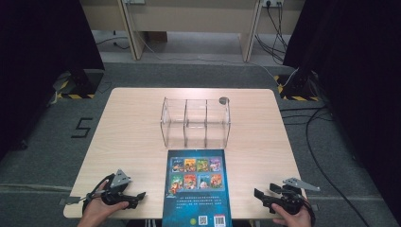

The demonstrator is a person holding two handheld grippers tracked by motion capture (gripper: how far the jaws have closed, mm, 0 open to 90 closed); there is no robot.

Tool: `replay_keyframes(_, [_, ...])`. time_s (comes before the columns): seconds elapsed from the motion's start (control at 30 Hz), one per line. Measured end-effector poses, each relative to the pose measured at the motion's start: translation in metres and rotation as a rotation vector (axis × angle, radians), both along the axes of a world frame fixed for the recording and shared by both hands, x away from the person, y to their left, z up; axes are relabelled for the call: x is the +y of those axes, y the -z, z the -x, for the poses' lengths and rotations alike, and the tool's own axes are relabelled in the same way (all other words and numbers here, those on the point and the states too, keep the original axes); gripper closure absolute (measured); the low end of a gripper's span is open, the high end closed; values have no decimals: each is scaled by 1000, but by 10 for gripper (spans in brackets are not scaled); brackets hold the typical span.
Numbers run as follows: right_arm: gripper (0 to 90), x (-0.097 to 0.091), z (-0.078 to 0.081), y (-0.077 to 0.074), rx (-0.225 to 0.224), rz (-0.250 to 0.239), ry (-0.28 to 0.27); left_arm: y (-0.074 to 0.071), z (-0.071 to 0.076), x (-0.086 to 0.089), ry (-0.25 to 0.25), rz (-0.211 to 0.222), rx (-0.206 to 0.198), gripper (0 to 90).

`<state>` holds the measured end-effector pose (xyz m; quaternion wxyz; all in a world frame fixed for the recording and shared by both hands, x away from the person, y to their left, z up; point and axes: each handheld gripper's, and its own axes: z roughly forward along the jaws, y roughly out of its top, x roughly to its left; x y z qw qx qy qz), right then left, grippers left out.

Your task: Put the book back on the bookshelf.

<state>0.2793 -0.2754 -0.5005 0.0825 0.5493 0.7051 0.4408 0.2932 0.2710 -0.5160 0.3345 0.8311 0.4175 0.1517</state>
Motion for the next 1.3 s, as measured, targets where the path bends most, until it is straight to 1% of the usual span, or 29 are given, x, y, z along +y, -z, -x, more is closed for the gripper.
replay_keyframes(0.2, [188,1,-1,1,5,-11,-3,-1,-1,0,-2,6,6,141])
replay_keyframes(0.27, [193,2,0,1,14,-22,-5,-1,-1,-1,-10,45,24,145])
replay_keyframes(0.37, [197,4,0,1,24,-28,-6,-3,-1,-3,-11,137,72,158])
replay_keyframes(0.4, [199,4,-1,2,14,-20,-15,-4,0,-5,-8,164,87,178])
replay_keyframes(0.43, [200,5,-1,2,19,-21,-18,-4,1,-6,-5,180,96,208])
replay_keyframes(0.53, [204,6,-1,2,22,-24,-25,-5,3,-11,9,213,115,248])
replay_keyframes(0.63, [207,7,-1,3,34,-42,-20,-5,5,-17,24,241,130,272])
replay_keyframes(0.67, [210,7,-2,3,26,-47,-25,-5,6,-19,31,242,131,295])
replay_keyframes(0.7, [210,7,-2,3,26,-47,-25,-6,7,-22,39,245,131,295])
replay_keyframes(0.73, [214,8,-3,4,23,-47,-30,-6,9,-26,51,267,141,314])
replay_keyframes(0.77, [214,8,-3,4,23,-47,-30,-6,9,-26,51,267,141,317])
replay_keyframes(0.8, [214,9,-3,4,28,-53,-30,-7,9,-29,58,282,149,317])
replay_keyframes(0.9, [218,11,-5,4,25,-59,-31,-6,11,-38,77,286,159,332])
replay_keyframes(0.93, [218,13,-4,4,45,-71,-24,-6,12,-41,84,286,162,333])
replay_keyframes(0.97, [218,14,-6,5,34,-65,-34,-7,13,-43,87,285,162,333])
replay_keyframes(1.0, [219,15,-6,4,44,-71,-31,-7,14,-47,95,283,162,333])
replay_keyframes(1.03, [220,16,-7,5,31,-61,-41,-7,14,-48,99,286,164,333])
replay_keyframes(1.1, [222,19,-8,5,32,-60,-47,-7,14,-54,109,284,170,332])
replay_keyframes(1.17, [223,20,-8,5,38,-67,-45,-6,14,-57,109,283,173,330])
replay_keyframes(1.2, [223,20,-8,5,32,-62,-51,-6,15,-58,107,280,174,330])
replay_keyframes(1.23, [224,22,-9,5,40,-72,-52,-5,15,-59,110,274,173,329])
replay_keyframes(1.27, [225,23,-9,5,36,-68,-56,-5,15,-61,109,272,170,328])
replay_keyframes(1.3, [226,25,-9,5,46,-75,-56,-5,15,-62,112,270,169,328])
